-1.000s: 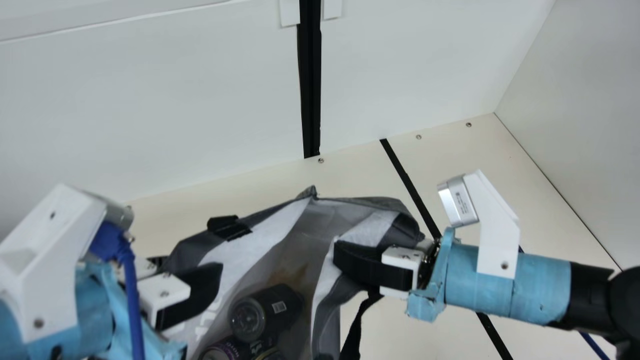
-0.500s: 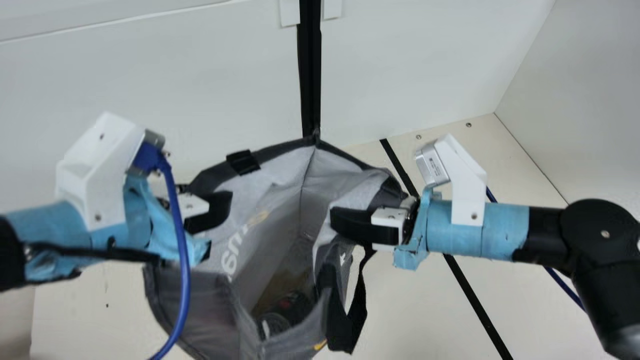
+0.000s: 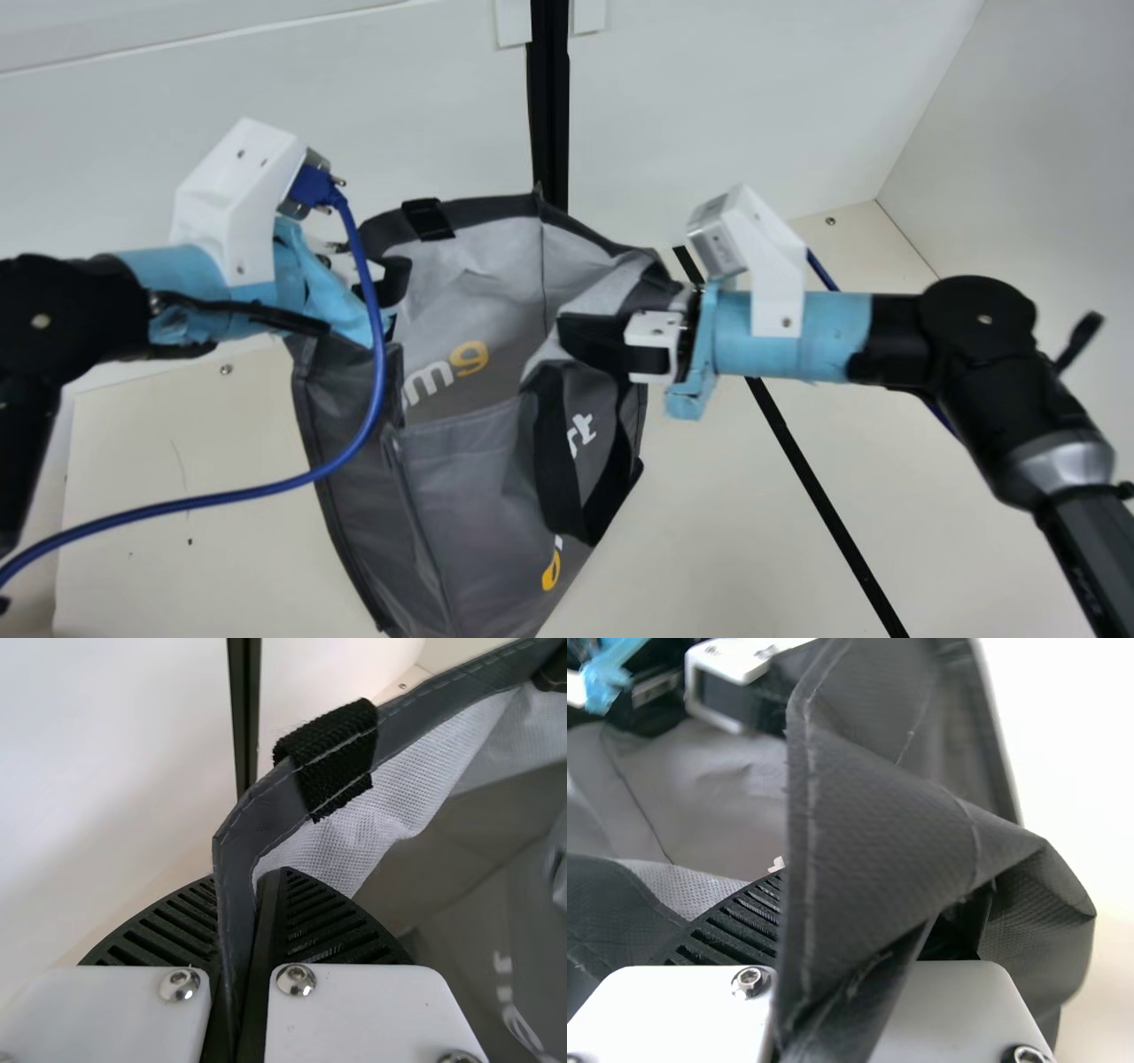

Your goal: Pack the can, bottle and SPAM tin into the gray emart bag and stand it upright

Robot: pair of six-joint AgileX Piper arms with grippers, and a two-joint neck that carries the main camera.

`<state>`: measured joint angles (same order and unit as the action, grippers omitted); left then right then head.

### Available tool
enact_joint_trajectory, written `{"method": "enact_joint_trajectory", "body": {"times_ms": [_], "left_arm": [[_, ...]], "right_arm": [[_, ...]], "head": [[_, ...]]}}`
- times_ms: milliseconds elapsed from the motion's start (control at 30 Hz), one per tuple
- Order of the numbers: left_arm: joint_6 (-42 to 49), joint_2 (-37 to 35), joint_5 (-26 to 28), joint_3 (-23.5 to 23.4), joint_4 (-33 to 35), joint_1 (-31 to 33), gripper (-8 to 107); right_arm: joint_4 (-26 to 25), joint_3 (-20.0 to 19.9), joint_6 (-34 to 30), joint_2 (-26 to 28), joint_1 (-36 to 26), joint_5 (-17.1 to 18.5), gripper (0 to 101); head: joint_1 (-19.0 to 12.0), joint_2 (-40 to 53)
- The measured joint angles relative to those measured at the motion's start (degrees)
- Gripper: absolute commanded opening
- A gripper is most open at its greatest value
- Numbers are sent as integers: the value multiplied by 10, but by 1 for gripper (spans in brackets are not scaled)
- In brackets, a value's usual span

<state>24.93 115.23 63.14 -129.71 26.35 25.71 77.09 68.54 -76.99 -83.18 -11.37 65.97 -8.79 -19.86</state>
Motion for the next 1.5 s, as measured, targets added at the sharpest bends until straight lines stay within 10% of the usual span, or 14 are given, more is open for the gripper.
{"method": "enact_joint_trajectory", "body": {"times_ms": [300, 1000, 1500], "left_arm": [[-13, 61, 12, -87, -22, -5, -8], [-25, 33, -3, -44, -34, 2, -8], [-25, 33, -3, -44, -34, 2, 42]], "right_arm": [[10, -5, -56, -26, 53, -59, 0], [-3, -36, -63, -11, 66, -69, 0], [-4, -36, -63, -11, 66, -69, 0]], "head": [[0, -1], [0, 0], [1, -1]]}}
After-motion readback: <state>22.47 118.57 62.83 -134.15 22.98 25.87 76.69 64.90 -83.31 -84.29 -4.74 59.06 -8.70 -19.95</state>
